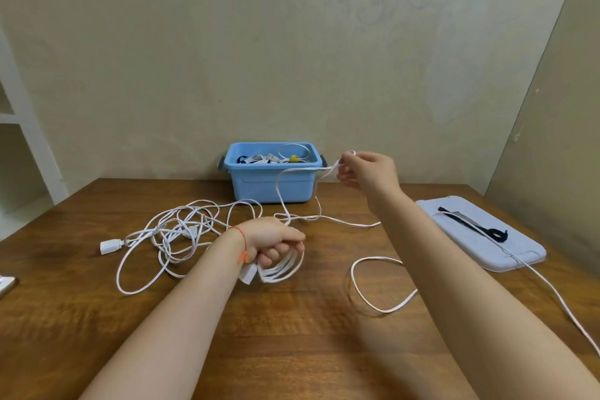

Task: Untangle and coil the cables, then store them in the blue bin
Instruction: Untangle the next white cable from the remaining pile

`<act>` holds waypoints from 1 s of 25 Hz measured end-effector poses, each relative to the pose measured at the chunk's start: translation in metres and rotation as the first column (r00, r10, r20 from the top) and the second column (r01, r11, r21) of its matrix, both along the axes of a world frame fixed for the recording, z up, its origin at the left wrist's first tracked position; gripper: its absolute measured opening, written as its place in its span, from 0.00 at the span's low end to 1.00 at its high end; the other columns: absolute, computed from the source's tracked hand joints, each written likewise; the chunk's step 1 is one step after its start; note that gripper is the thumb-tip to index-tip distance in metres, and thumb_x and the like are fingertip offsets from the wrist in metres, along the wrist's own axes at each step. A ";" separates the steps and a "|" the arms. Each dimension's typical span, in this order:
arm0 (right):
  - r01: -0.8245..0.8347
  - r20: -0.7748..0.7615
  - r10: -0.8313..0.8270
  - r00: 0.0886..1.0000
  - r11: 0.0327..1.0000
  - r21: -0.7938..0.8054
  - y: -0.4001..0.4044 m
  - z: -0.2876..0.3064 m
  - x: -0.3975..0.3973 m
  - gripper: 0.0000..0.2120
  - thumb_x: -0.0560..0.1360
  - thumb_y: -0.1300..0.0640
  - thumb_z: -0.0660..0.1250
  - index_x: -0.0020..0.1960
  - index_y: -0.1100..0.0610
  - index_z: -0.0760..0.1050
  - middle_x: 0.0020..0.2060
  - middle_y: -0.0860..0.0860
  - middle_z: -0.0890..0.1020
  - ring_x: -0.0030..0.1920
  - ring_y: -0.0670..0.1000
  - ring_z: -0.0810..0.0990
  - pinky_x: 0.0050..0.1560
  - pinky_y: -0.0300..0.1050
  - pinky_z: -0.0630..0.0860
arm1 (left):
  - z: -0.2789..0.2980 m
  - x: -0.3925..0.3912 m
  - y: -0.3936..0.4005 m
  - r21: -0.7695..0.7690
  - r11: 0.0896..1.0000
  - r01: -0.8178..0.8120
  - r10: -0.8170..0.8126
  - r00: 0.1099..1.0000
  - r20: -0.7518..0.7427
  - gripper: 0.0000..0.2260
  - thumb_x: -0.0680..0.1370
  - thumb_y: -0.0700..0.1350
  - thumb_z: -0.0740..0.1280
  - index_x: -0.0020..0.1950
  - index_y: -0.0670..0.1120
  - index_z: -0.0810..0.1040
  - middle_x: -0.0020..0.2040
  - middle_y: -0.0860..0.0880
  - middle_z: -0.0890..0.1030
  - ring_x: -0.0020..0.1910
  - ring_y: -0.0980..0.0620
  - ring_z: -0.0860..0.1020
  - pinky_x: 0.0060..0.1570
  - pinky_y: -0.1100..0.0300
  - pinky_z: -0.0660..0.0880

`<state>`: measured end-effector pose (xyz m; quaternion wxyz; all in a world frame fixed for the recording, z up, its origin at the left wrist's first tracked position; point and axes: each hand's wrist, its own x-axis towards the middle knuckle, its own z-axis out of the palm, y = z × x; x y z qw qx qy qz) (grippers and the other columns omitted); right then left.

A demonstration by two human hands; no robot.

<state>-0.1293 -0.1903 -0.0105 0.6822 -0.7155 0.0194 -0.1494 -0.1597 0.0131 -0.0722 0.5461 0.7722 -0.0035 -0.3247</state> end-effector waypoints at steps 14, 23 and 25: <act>-0.176 -0.006 0.176 0.984 0.984 -0.038 -0.017 -0.011 -0.007 0.14 0.81 0.56 0.64 0.38 0.58 0.76 0.32 0.55 0.79 0.36 0.53 0.80 0.46 0.50 0.81 | 0.004 0.009 0.028 -0.501 0.580 -0.642 0.605 0.751 -0.263 0.21 0.84 0.53 0.58 0.33 0.46 0.68 0.21 0.52 0.62 0.16 0.56 0.58 0.19 0.66 0.54; -0.539 -0.066 0.629 0.775 0.711 0.452 0.002 -0.004 -0.019 0.16 0.78 0.49 0.64 0.60 0.60 0.72 0.24 0.50 0.72 0.18 0.45 0.60 0.23 0.37 0.59 | -0.007 0.008 0.013 -0.492 0.560 -0.667 0.618 0.732 -0.287 0.21 0.84 0.52 0.58 0.33 0.45 0.69 0.21 0.51 0.64 0.16 0.54 0.59 0.19 0.68 0.56; -0.573 -0.063 0.665 0.744 0.684 0.451 -0.005 0.003 -0.021 0.17 0.77 0.49 0.64 0.59 0.60 0.77 0.30 0.54 0.79 0.22 0.47 0.71 0.25 0.38 0.69 | -0.010 0.010 0.019 -0.496 0.546 -0.675 0.625 0.723 -0.295 0.22 0.85 0.52 0.57 0.32 0.46 0.67 0.20 0.51 0.63 0.15 0.55 0.59 0.19 0.68 0.55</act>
